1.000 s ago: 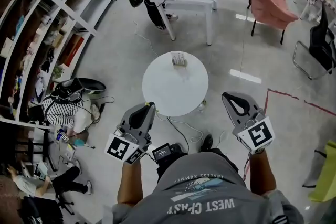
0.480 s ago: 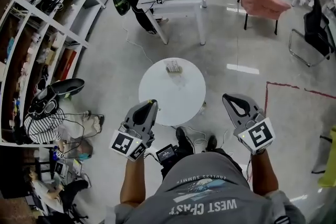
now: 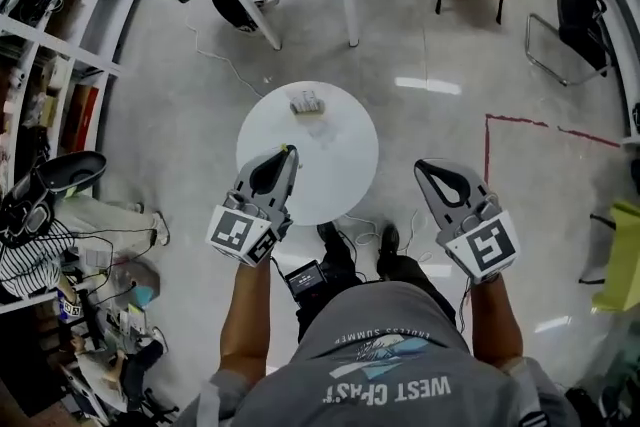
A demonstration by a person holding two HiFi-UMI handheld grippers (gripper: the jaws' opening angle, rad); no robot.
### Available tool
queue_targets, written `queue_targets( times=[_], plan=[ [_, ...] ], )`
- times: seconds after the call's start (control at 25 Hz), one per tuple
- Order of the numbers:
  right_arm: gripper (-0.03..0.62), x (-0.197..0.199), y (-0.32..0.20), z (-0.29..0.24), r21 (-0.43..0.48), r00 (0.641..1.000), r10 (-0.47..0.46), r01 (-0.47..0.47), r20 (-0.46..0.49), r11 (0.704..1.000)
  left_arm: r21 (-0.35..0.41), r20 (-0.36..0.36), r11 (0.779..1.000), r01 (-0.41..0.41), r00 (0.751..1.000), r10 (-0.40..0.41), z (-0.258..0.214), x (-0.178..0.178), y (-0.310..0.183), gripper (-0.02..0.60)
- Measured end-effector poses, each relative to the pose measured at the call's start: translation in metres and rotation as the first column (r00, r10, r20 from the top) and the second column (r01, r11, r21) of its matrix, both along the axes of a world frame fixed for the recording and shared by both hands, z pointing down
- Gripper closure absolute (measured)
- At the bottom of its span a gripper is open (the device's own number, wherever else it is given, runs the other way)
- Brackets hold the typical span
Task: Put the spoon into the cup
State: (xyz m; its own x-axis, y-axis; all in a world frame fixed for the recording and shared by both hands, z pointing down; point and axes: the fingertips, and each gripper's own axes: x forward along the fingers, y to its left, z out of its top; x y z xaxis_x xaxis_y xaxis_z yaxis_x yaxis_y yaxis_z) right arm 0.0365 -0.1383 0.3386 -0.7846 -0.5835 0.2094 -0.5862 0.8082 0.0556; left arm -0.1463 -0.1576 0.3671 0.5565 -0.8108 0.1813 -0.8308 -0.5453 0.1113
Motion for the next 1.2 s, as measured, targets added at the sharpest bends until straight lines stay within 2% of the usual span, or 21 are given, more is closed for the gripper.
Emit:
queue_targets(
  times=[0.2,0.44,0.64,1.0,1.2],
  plan=[
    [0.592,-0.018,-0.008,0.014,-0.031,1.0,-0.002,0.001,-0.018,1.0,-0.029,0.001,1.0,-0.011,1.0,0.011,0.04,-0.006,-0.027,0.581],
    [0.592,-0.031,-0.022,0.035,-0.101,0.999,0.027,-0.03,-0.029,0.994,-0.069,-0.058,0.997,-0.021,0.998,0.017,0.093,-0.014,-0.064,0.581],
    [0.592,-0.037,-0.029,0.055,-0.157,0.998,0.037,-0.044,-0.047,0.987,-0.094,-0.057,0.995,-0.033,0.998,0.027,0.139,-0.017,-0.09,0.581],
    [0.592,-0.045,-0.034,0.071,-0.216,0.996,0.057,-0.07,-0.065,0.974,-0.152,-0.051,0.988,-0.041,0.998,0.033,0.197,-0.02,-0.109,0.581],
    [0.592,-0.051,-0.035,0.079,-0.239,0.996,0.044,-0.063,-0.081,0.969,-0.173,-0.075,0.984,-0.03,0.997,0.018,0.215,-0.026,-0.116,0.581]
  ],
)
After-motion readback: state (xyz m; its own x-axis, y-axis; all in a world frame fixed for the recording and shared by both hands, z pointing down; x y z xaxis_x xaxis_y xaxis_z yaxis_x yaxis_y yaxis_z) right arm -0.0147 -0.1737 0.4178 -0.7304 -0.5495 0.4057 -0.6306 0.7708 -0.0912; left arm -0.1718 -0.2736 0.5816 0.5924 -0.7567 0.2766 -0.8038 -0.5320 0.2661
